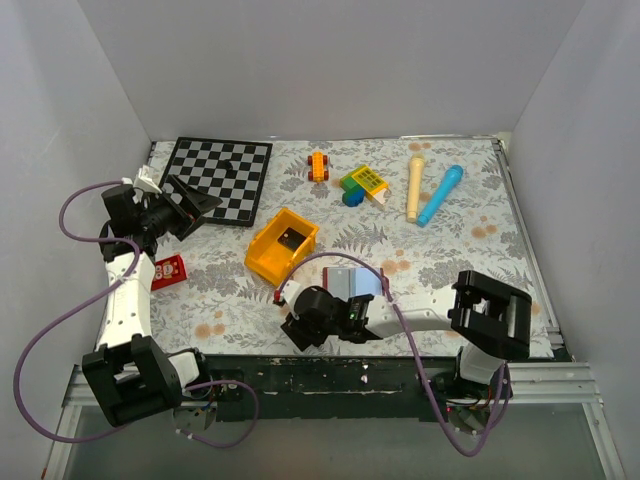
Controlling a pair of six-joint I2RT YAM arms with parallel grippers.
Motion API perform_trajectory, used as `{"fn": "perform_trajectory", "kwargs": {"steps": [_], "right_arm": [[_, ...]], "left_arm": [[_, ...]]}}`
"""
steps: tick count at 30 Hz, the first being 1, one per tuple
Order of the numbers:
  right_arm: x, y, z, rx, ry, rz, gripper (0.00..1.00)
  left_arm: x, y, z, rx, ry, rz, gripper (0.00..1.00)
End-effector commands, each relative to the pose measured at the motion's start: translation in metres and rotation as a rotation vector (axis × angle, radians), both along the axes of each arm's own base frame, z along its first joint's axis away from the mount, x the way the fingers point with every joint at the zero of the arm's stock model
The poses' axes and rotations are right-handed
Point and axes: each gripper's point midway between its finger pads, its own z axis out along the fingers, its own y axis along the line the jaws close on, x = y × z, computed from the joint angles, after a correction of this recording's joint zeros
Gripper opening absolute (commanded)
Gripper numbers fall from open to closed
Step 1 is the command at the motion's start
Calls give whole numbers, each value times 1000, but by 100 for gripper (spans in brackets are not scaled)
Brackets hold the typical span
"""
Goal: Put the credit cards into the card holder
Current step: Pick up the credit card from the center of the board.
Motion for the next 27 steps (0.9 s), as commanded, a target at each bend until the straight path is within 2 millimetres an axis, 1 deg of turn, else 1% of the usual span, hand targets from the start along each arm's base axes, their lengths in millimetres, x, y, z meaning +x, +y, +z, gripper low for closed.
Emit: {"fn": "perform_trajectory", "kwargs": {"steps": [1, 5, 6, 8, 11, 14, 17, 22, 27], "right_arm": [[-4, -23, 9, -63, -13, -41, 27], [9, -18, 39, 1, -94, -56, 48], [13, -16, 43, 6, -117, -56, 52], [16, -8, 48, 9, -137, -39, 62], [14, 2, 42, -30, -120, 6, 72], [4, 12, 37, -20, -80, 47, 78], [-3, 15, 33, -32, -81, 67, 85], [-12, 13, 26, -87, -102, 98, 88], [-25, 18, 18, -73, -66, 142, 89]], "left_arm": [[-7, -5, 10, -1, -40, -23, 87], [-7, -5, 13, 2, -49, -20, 87], [-6, -5, 12, 0, -45, -19, 87], [-5, -4, 12, 1, -46, -20, 87], [-4, -4, 13, 1, -46, -18, 87], [-5, -5, 16, 6, -54, -23, 87], [-6, -5, 15, 9, -50, -21, 87], [-7, -5, 14, 7, -50, -22, 88], [-6, -5, 12, 0, -46, -23, 88]]}}
